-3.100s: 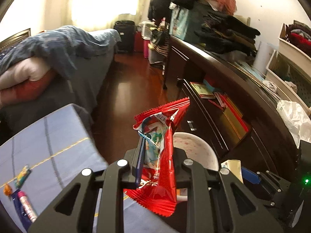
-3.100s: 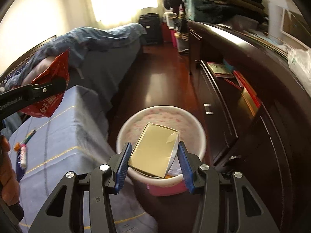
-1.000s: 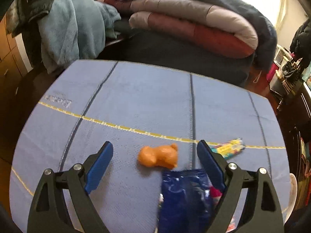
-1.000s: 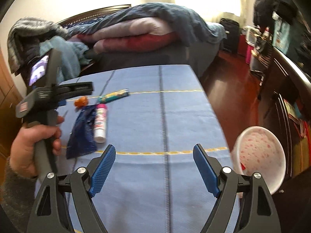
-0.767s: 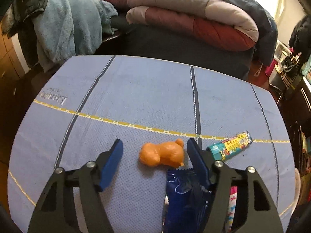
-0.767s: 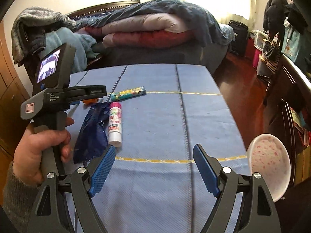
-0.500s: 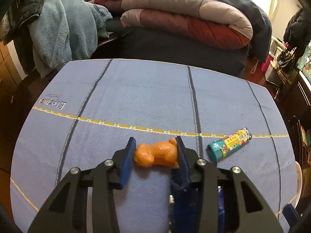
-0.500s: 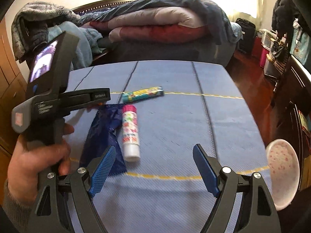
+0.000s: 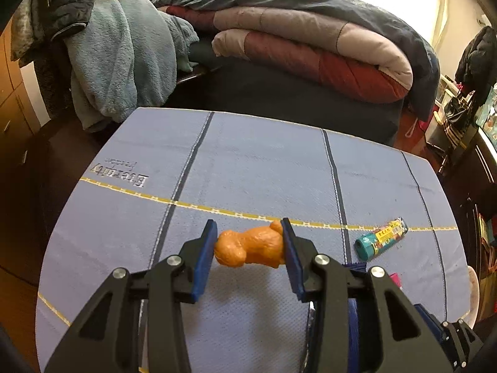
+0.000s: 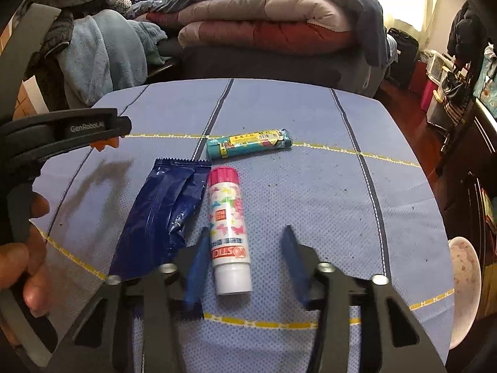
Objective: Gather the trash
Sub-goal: 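Grasp the orange teddy-shaped toy with the left tool while the right tool grasps the white glue stick, then carry both items over the wastebasket and open both tools to drop them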
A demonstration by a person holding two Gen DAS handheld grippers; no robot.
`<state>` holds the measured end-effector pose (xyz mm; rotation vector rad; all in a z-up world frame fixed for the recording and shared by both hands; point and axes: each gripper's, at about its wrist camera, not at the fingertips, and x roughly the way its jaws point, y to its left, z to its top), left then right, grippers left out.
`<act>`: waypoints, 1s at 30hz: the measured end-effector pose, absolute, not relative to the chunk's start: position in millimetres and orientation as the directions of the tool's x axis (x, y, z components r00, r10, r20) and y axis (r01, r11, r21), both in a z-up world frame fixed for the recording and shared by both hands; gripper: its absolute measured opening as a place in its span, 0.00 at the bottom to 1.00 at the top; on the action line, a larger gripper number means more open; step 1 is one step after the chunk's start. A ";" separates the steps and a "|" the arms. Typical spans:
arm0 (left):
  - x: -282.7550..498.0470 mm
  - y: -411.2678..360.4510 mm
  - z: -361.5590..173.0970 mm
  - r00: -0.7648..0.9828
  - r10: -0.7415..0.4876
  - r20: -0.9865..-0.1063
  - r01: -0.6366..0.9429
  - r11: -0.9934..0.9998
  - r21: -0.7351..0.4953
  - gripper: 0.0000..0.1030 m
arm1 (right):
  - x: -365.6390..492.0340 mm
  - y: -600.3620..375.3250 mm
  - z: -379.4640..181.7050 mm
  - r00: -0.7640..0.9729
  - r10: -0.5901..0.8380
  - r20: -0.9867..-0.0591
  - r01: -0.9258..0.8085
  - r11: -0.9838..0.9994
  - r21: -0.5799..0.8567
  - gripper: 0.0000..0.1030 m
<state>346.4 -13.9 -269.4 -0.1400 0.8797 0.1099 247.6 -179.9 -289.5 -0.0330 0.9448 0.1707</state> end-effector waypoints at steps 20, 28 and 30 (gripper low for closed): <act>297.7 -3.2 -229.5 0.711 -0.140 -0.690 -0.033 0.972 -0.231 0.41 | 209.7 -226.2 -262.4 0.615 0.178 -0.768 -0.108 0.984 0.141 0.22; 280.9 -33.8 -204.8 0.729 -0.164 -0.664 0.029 0.977 -0.210 0.41 | 185.8 -251.4 -253.2 0.638 0.188 -0.746 -0.084 0.981 0.176 0.22; 278.3 -44.4 -199.4 0.733 -0.178 -0.657 0.055 0.978 -0.203 0.41 | 181.3 -257.5 -252.0 0.643 0.187 -0.743 -0.077 0.981 0.181 0.22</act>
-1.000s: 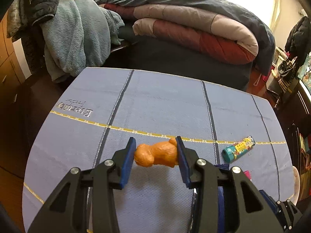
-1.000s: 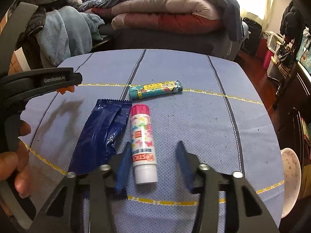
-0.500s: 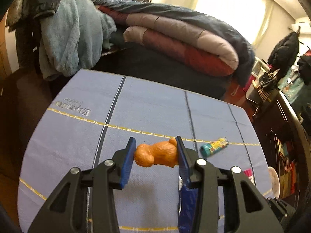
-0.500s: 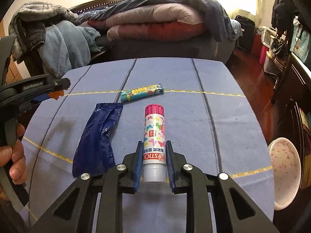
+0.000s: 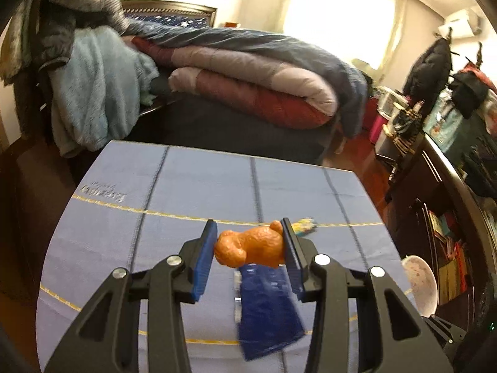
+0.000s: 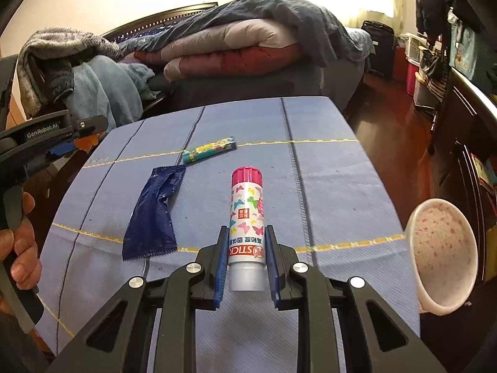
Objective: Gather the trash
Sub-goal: 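Carry both items over the wastebasket and open both tools to drop them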
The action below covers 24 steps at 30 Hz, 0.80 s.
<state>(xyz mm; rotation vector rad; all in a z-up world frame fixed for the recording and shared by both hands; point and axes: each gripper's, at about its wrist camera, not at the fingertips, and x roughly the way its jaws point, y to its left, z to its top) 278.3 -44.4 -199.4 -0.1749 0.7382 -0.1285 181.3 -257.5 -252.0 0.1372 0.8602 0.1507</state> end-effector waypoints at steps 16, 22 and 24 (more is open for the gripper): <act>249.5 -159.7 -172.3 0.723 -0.329 -0.608 0.291 0.943 -0.164 0.41 | 144.1 -339.0 -245.6 0.690 0.125 -0.713 0.061 0.971 0.229 0.22; 243.2 -200.4 -169.4 0.700 -0.382 -0.603 0.367 0.917 -0.154 0.41 | 131.1 -373.5 -246.2 0.704 0.089 -0.704 0.126 0.961 0.248 0.22; 241.1 -214.6 -169.1 0.692 -0.398 -0.603 0.395 0.907 -0.146 0.41 | 127.0 -384.3 -246.4 0.709 0.075 -0.702 0.149 0.956 0.254 0.22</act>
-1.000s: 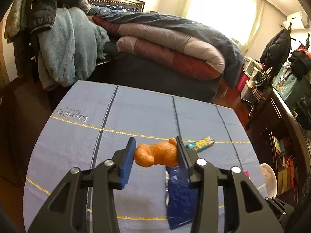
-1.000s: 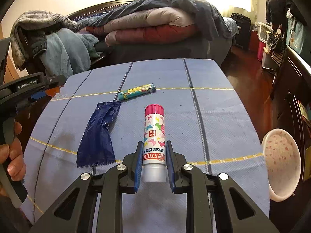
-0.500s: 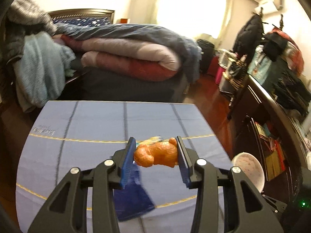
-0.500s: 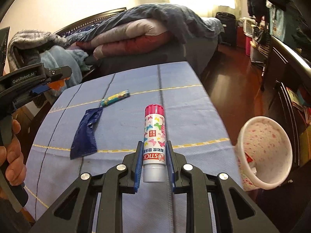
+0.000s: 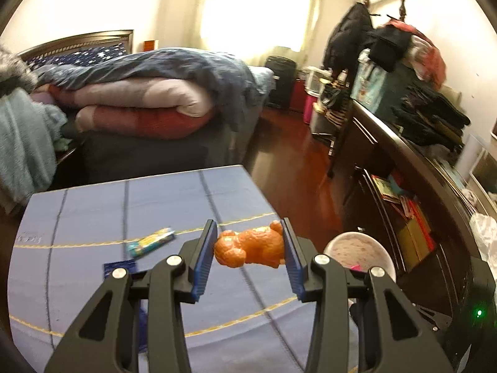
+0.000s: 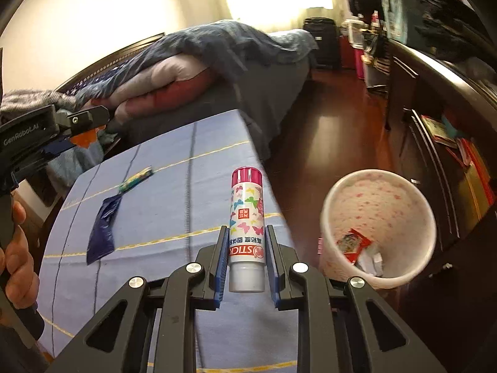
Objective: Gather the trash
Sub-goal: 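Carry both items over the wastebasket and open both tools to drop them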
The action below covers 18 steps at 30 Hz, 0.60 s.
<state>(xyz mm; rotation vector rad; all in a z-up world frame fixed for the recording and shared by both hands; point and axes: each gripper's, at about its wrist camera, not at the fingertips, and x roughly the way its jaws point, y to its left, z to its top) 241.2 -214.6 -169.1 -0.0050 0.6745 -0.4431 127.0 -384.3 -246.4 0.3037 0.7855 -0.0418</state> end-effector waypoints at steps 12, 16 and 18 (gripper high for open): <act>229.8 -308.2 -179.5 0.621 -0.491 -0.611 0.545 0.831 -0.114 0.41 | 103.7 -456.3 -255.3 0.704 -0.040 -0.709 0.318 0.911 0.264 0.22; 228.7 -337.3 -187.1 0.589 -0.517 -0.621 0.588 0.801 -0.109 0.41 | 97.0 -482.7 -261.4 0.693 -0.084 -0.716 0.379 0.888 0.262 0.22; 229.0 -348.9 -191.1 0.577 -0.524 -0.627 0.605 0.790 -0.104 0.41 | 94.6 -491.4 -263.5 0.688 -0.098 -0.719 0.398 0.880 0.261 0.22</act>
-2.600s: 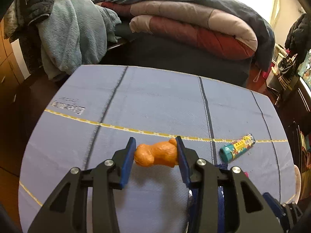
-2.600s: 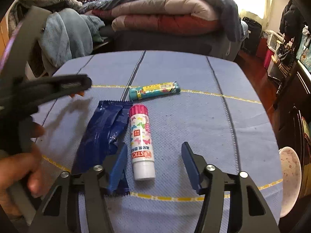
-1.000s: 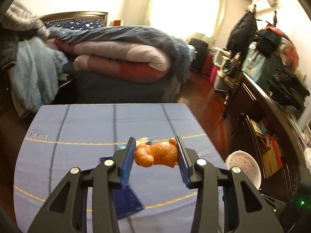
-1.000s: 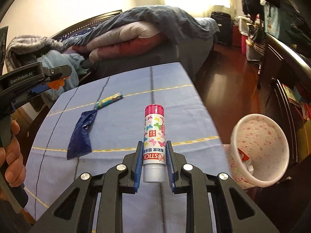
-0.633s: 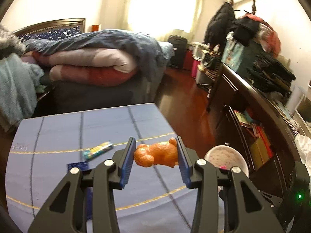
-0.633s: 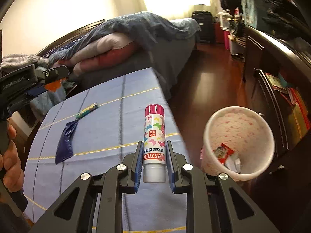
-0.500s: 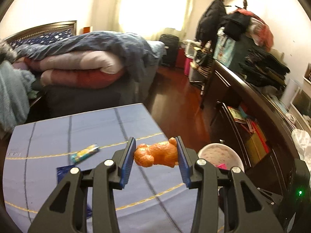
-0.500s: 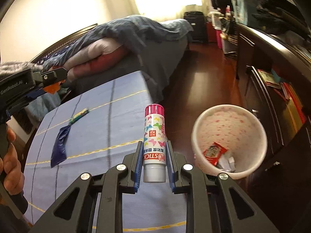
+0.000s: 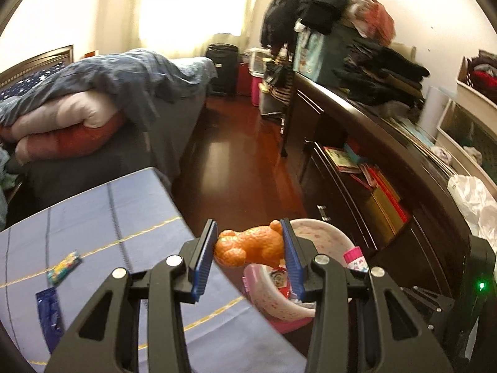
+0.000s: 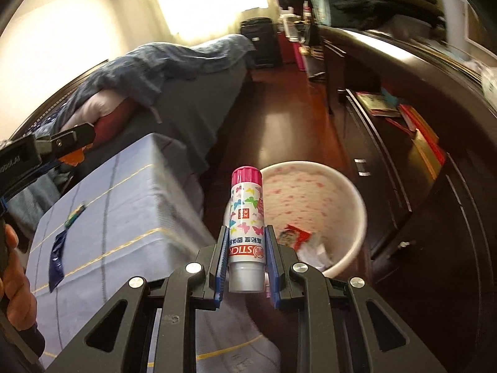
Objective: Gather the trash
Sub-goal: 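Carry both items over the wastebasket and open both tools to drop them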
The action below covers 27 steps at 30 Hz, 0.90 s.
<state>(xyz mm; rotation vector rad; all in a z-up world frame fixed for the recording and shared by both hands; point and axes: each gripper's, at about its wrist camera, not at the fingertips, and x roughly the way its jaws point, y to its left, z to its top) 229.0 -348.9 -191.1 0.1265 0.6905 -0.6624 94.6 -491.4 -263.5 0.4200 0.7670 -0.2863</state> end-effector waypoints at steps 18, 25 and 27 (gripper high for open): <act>244.3 -463.2 -255.4 0.425 -0.554 -0.716 0.717 0.689 -0.108 0.41 | 108.3 -557.6 -303.3 0.615 -0.191 -0.765 0.530 0.819 0.222 0.22; 258.7 -486.7 -282.4 0.357 -0.556 -0.750 0.718 0.677 -0.160 0.63 | 121.4 -568.6 -325.6 0.580 -0.221 -0.784 0.556 0.810 0.183 0.26; 261.6 -485.5 -285.6 0.354 -0.566 -0.744 0.710 0.681 -0.180 0.69 | 122.0 -569.8 -329.5 0.576 -0.228 -0.785 0.562 0.808 0.178 0.35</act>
